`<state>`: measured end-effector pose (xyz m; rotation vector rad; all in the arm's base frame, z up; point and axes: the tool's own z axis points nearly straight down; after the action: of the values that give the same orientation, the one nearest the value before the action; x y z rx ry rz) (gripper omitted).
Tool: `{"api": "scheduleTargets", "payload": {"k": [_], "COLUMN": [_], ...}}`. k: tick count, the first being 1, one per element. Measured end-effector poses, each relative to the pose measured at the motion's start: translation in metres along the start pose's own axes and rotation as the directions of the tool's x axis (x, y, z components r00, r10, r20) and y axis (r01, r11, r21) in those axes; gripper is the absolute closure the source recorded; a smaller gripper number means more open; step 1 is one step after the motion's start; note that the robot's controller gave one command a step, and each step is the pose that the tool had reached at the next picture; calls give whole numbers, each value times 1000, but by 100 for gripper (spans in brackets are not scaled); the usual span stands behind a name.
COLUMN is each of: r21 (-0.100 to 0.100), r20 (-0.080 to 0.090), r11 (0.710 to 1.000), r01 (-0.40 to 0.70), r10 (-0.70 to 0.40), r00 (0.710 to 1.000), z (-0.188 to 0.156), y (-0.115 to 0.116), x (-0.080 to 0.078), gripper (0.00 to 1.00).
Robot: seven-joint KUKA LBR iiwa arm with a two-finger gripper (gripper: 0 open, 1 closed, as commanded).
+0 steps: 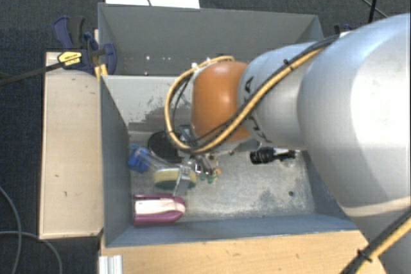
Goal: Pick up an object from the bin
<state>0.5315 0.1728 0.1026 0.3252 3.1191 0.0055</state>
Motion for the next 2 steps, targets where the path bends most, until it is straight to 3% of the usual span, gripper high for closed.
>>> {"api": "scheduleTargets", "payload": {"k": [1, 2], "r21": [2, 1], "r20": [0, 0], "r11": [982, 883], "r01": [-189, -469], "r10": [189, 469], "r00": [982, 883], "z": [-6, 30], "y": [4, 0], "x": [3, 1], "gripper": [0, 0]}}
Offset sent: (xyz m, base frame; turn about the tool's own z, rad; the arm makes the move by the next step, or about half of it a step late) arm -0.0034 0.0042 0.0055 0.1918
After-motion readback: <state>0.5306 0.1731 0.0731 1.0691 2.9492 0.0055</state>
